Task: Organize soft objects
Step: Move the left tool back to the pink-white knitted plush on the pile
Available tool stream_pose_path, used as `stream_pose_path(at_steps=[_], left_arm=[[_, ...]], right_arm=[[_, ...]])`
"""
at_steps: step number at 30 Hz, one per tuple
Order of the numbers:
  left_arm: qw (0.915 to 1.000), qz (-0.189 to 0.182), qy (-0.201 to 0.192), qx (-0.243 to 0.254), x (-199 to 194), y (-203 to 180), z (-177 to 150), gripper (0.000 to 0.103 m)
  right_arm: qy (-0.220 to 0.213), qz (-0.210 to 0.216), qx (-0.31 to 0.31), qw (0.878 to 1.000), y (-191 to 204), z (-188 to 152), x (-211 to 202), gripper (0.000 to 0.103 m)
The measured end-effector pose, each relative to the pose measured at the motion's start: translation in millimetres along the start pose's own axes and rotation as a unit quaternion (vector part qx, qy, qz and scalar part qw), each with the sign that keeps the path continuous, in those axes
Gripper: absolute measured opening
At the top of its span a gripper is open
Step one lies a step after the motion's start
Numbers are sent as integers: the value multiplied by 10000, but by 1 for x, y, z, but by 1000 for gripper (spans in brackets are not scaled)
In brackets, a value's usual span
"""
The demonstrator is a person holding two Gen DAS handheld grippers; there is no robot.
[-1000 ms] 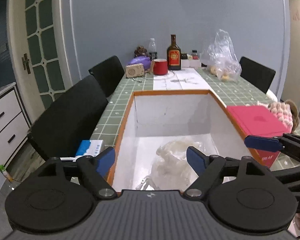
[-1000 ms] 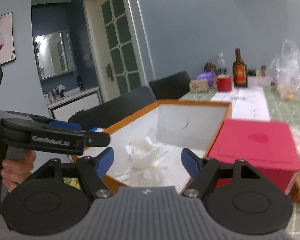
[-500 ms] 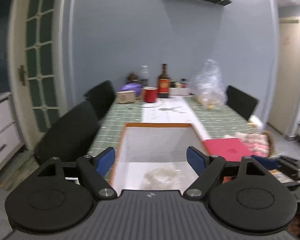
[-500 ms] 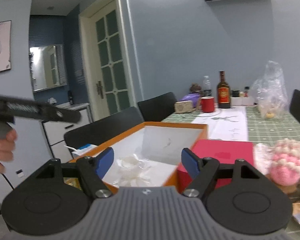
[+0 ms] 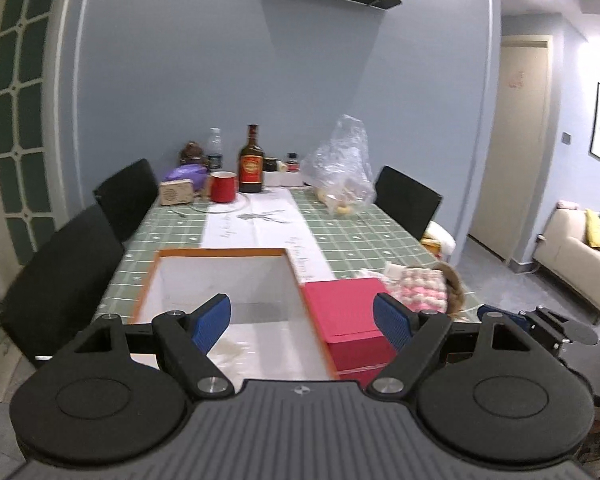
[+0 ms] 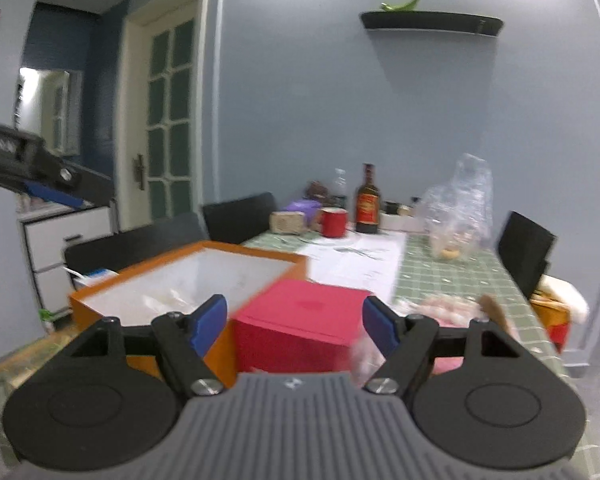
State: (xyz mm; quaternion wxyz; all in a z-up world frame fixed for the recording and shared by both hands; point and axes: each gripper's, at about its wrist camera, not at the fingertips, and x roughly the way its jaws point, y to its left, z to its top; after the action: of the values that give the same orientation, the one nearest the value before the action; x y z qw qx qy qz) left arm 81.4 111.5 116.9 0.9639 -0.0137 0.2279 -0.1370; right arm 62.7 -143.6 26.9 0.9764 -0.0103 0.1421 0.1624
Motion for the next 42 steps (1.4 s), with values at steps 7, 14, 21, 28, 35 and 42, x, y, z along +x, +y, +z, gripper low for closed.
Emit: stream_pose_path(at_steps=[7, 14, 21, 28, 35, 42], left_arm=[[9991, -210, -69, 369, 11, -41, 3, 95], [9960, -301, 202, 819, 38, -81, -2, 95], [9911, -137, 338, 1282, 63, -116, -9, 95], [9866, -235, 371, 1571, 86, -144, -11, 95], [9814, -237, 566, 1819, 110, -160, -15, 95], [9767, -375, 634, 2016, 139, -176, -21, 95]], right_arm=[[702, -61, 643, 9954, -53, -16, 11, 76], [1111, -543, 1065, 9866, -100, -36, 30, 83], [1529, -1497, 2539, 9433, -160, -66, 63, 83], [1851, -2147, 2690, 9205, -167, -69, 101, 89], [1608, -2607, 2918, 9061, -176, -84, 120, 83], [1661, -2612, 2283, 9231, -166, -88, 122, 66]])
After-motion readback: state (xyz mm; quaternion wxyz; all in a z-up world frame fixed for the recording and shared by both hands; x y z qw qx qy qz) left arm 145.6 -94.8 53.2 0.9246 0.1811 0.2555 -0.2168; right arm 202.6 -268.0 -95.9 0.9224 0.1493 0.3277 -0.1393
